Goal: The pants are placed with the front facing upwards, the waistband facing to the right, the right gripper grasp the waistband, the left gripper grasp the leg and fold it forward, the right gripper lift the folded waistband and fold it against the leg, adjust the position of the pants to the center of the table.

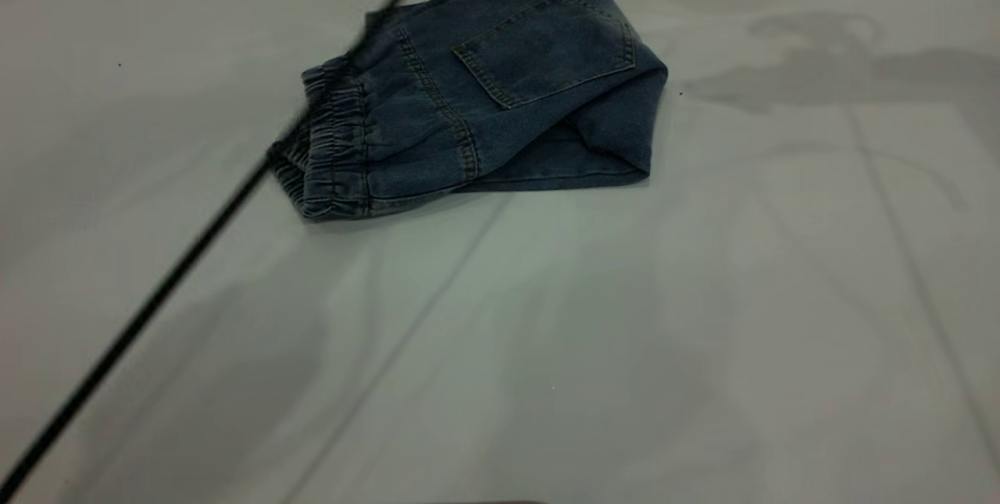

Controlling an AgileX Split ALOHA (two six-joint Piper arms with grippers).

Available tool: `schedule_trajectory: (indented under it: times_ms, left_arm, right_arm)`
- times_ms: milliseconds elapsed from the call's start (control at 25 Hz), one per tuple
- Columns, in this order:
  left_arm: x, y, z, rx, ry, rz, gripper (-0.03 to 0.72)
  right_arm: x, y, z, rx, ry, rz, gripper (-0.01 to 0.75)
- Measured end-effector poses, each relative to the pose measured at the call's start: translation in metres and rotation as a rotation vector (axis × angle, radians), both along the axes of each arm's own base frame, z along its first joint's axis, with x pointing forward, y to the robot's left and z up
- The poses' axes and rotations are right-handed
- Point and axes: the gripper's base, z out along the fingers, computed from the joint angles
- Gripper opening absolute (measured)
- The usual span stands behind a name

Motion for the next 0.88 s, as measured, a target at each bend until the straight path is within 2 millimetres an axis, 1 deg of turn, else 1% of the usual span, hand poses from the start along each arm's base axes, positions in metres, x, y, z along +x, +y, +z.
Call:
schedule_trajectory:
  times_ms: [120,200,240,320,440,520,560,600,720,760,800,840,880]
  left_arm:
    - [-0.004,0.007,0.035,0.003,-0.075,0.015,0.552]
    - [-0.011,0.012,0.060,-0.008,-0.118,0.025,0.552]
    - [-0.014,0.014,0.069,-0.016,-0.125,0.034,0.552]
    - [-0.025,0.020,0.090,-0.031,-0.136,0.045,0.552]
    - [-0.044,0.031,0.110,-0.018,-0.124,0.049,0.552]
    - [-0.059,0.043,0.121,0.020,-0.124,0.054,0.552]
    - [-0.066,0.048,0.124,0.044,-0.119,0.056,0.552]
    - [-0.075,0.055,0.133,0.057,-0.130,0.061,0.552]
    - [-0.106,0.074,0.148,0.071,-0.119,0.078,0.552]
    - [-0.118,0.081,0.157,0.066,-0.124,0.081,0.552]
    - [-0.131,0.087,0.162,0.066,-0.122,0.083,0.552]
    - [-0.141,0.093,0.163,0.068,-0.113,0.087,0.552]
    - [-0.153,0.100,0.168,0.063,-0.117,0.090,0.552]
  right_arm:
    - [-0.008,-0.005,0.019,-0.077,-0.009,-0.008,0.593]
    - [-0.015,-0.008,0.035,-0.127,-0.024,-0.021,0.593]
    - [-0.019,-0.010,0.044,-0.148,-0.031,-0.033,0.593]
    - [-0.030,-0.013,0.069,-0.194,-0.069,-0.053,0.593]
    - [-0.052,-0.014,0.112,-0.218,-0.153,-0.075,0.593]
    - [-0.071,-0.014,0.140,-0.220,-0.220,-0.082,0.593]
    - [-0.085,-0.013,0.157,-0.220,-0.258,-0.086,0.593]
    - [-0.098,-0.012,0.169,-0.220,-0.286,-0.089,0.593]
    - [-0.133,-0.011,0.184,-0.221,-0.315,-0.089,0.593]
    - [-0.146,-0.010,0.187,-0.221,-0.318,-0.088,0.593]
    - [-0.156,-0.010,0.186,-0.221,-0.313,-0.087,0.593]
    - [-0.168,-0.010,0.189,-0.225,-0.321,-0.086,0.593]
    - [-0.183,-0.009,0.190,-0.225,-0.323,-0.086,0.593]
